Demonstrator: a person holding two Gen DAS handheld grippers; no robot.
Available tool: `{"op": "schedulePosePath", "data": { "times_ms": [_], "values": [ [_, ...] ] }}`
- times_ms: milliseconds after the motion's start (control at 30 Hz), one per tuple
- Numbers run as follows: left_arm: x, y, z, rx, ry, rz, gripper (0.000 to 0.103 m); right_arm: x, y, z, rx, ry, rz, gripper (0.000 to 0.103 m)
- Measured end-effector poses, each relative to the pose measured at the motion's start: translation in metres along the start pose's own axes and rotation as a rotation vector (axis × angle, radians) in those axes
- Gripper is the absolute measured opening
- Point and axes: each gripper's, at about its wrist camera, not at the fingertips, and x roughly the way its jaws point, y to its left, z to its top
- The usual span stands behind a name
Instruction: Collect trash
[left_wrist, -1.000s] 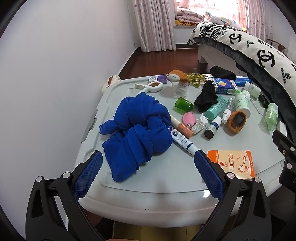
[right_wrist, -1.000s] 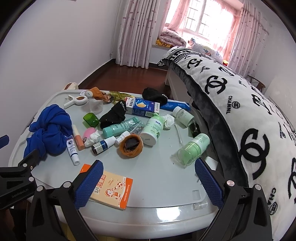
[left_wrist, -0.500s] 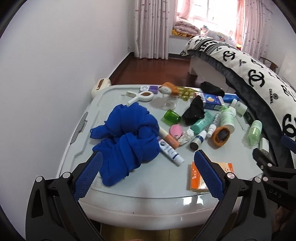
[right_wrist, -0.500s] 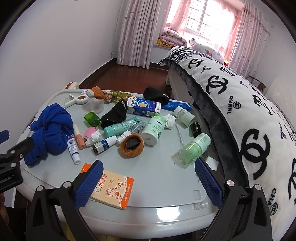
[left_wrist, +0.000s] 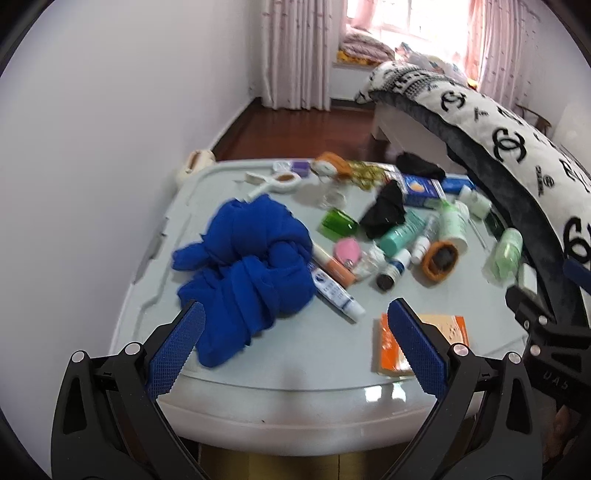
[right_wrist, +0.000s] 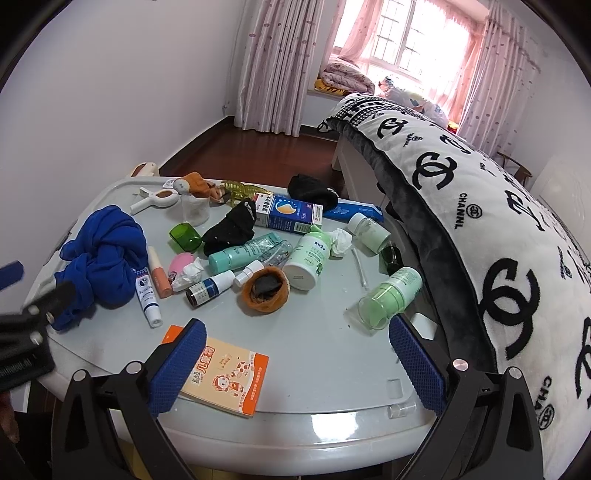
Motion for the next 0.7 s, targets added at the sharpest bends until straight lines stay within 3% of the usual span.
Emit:
{"op": "schedulePosePath", "data": {
  "times_ms": [100, 233, 300, 400, 500, 700],
  "values": [
    [-0.001, -0.001, -0.003, -0.011, -0.018, -0.034, 0.097, 0.0, 0.0, 0.0, 0.0, -0.001, 0.001, 0.098],
    [-0.005, -0.006, -0.003, 0.017, -0.072, 0.0, 0.097, 0.0, 0.0, 0.001, 0.003, -0.002, 0.0, 0.098],
    [-0.002, -0.006, -0.002, 0.029, -0.056, 0.005, 0.097, -0.001, 0.0, 0.002, 0.004, -0.005, -0.002, 0.098],
    [0.008, -0.005, -0.001, 0.029, 0.011, -0.063, 0.097, -0.001, -0.001, 0.002, 0.009, -0.005, 0.0, 0.098],
    [0.011, -0.005, -0.002, 0.028, 0.025, -0.076, 0.097, -0.001, -0.001, 0.002, 0.003, -0.005, -0.002, 0.098],
    [0.01, -0.004, -0.003, 0.034, 0.018, -0.029, 0.097, -0.002, 0.0, 0.003, -0.003, -0.011, -0.006, 0.098]
  ]
}}
